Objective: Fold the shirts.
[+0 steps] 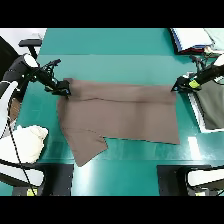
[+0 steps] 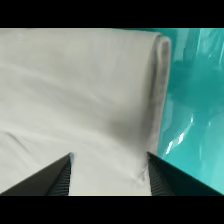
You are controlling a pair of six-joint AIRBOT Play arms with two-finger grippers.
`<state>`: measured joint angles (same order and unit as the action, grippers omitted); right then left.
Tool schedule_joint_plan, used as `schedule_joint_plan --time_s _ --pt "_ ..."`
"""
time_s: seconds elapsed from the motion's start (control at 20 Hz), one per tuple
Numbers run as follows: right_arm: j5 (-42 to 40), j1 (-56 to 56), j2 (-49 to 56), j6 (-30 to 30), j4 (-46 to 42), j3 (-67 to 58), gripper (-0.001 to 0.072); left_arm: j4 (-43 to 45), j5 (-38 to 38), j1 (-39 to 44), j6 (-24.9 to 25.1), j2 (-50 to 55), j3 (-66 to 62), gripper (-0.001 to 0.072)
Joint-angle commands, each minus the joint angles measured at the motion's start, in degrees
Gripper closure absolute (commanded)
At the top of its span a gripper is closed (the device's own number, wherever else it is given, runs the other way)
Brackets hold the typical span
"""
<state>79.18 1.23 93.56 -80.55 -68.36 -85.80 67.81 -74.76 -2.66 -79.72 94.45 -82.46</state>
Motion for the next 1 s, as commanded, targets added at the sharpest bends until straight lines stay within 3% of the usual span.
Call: schedule_joint_plan --time_s 0.0,0.15,0.3,0.6,0.95 --pt "-0.1 0.9 -2.0 0.1 2.7 3.4 0.0179 1.6 -1.3 0.1 -1.3 -2.2 1.5 0.0208" --pt "3.5 0.9 -6.3 0.6 1.7 3.9 0.018 8.7 -2.4 0.1 -2.9 -10.9 3.6 0.0208" --pt "3.0 0.9 -14.2 1.4 1.9 10.3 0.0188 11.9 -3.3 0.1 -4.2 -23.9 16.0 0.0208" --pt "-0.2 0.9 -24.5 1.4 2.8 21.9 0.0189 5.1 0.1 0.1 -9.0 -45.1 47.6 0.0207" --pt "-1.0 0.9 -27.3 1.6 2.8 24.3 0.0208 -6.5 12.3 0.1 -9.8 -47.6 60.6 0.0208"
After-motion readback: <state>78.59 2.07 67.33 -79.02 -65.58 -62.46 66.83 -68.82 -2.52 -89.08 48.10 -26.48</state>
